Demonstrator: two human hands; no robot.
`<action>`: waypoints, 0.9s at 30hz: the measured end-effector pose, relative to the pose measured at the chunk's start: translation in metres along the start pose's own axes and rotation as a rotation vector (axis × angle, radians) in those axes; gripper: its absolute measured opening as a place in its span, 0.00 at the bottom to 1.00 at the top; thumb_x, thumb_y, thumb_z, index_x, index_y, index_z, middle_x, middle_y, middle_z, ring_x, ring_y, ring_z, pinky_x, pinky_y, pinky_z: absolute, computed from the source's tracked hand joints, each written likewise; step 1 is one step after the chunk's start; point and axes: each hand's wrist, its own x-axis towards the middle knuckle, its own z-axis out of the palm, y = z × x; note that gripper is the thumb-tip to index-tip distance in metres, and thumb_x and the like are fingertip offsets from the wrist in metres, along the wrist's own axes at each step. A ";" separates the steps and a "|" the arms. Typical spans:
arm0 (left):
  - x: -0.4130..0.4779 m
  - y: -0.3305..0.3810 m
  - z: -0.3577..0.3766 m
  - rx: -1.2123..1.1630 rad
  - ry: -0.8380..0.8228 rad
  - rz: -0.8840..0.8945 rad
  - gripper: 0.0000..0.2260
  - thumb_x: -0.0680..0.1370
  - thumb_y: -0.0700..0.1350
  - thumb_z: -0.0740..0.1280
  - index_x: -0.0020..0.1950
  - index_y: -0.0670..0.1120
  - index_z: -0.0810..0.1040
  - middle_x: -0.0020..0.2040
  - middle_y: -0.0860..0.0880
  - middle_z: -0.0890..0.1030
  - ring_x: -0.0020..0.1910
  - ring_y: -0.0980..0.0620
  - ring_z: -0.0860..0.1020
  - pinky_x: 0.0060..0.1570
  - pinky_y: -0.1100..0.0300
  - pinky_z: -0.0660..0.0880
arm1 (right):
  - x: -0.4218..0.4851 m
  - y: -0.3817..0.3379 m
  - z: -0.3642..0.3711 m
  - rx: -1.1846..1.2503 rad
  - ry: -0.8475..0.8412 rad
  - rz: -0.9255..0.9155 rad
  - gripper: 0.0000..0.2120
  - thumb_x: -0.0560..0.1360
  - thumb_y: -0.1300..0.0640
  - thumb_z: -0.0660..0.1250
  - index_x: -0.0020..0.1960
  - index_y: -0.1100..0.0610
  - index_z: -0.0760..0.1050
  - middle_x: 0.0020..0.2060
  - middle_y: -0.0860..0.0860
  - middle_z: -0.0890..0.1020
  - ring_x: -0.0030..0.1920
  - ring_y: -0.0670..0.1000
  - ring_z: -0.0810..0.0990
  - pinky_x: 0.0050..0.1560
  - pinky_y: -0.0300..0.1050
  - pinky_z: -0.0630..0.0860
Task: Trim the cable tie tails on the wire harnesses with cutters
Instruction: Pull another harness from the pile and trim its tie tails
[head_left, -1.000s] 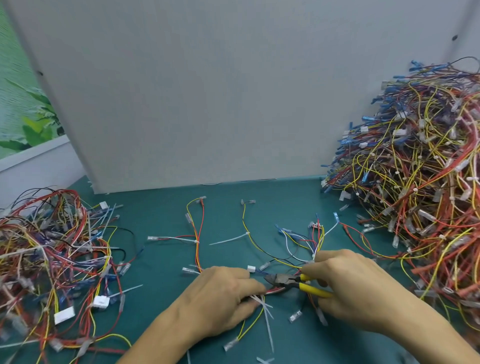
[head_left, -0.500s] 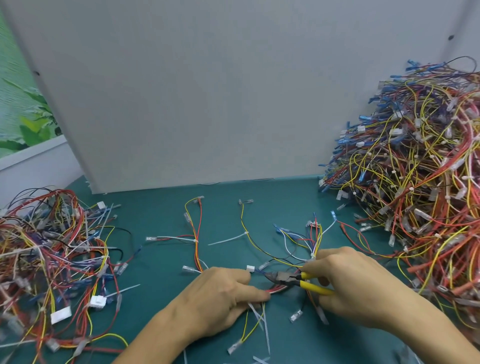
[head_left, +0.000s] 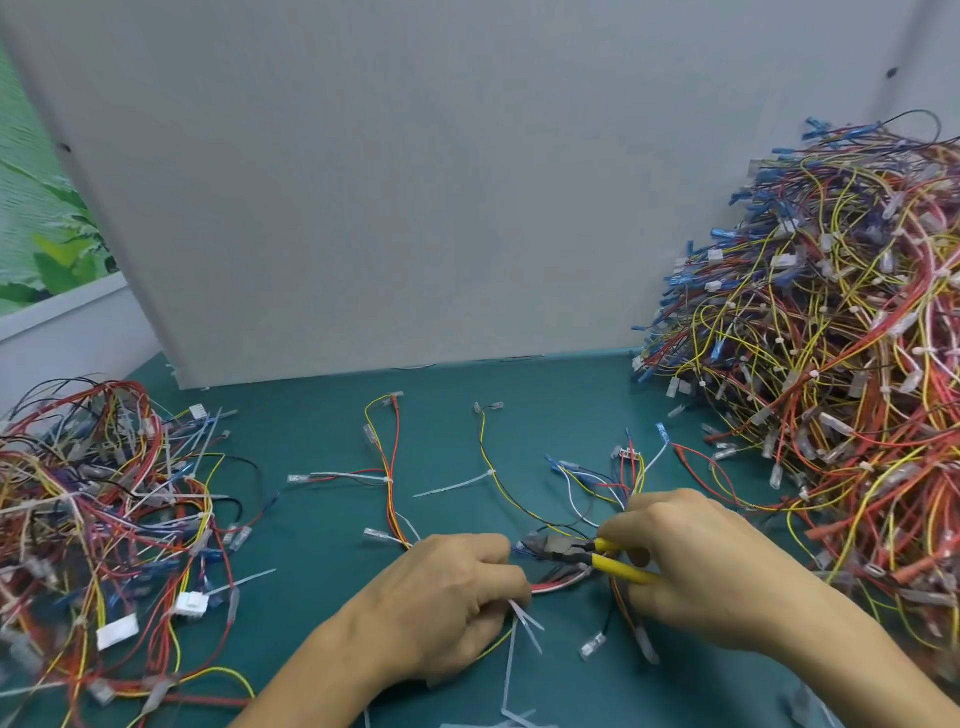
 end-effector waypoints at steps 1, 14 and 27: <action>0.000 0.000 0.000 -0.005 -0.006 0.004 0.09 0.74 0.44 0.60 0.46 0.50 0.81 0.39 0.50 0.73 0.34 0.49 0.72 0.33 0.63 0.63 | 0.000 -0.001 0.000 0.047 0.013 0.007 0.05 0.73 0.48 0.62 0.42 0.49 0.69 0.41 0.45 0.74 0.45 0.49 0.74 0.43 0.46 0.73; 0.002 -0.005 0.006 -0.108 0.070 0.014 0.13 0.73 0.36 0.63 0.53 0.48 0.82 0.48 0.50 0.82 0.48 0.49 0.78 0.47 0.57 0.75 | 0.015 -0.039 0.049 0.328 0.131 0.074 0.10 0.72 0.55 0.64 0.50 0.48 0.65 0.46 0.47 0.79 0.48 0.53 0.76 0.46 0.50 0.74; 0.004 -0.004 0.012 -0.123 0.199 0.006 0.08 0.74 0.40 0.71 0.51 0.49 0.82 0.41 0.51 0.79 0.42 0.55 0.76 0.46 0.77 0.66 | 0.022 -0.032 0.044 0.457 0.140 0.044 0.08 0.73 0.60 0.62 0.48 0.50 0.67 0.39 0.50 0.77 0.43 0.53 0.72 0.44 0.52 0.72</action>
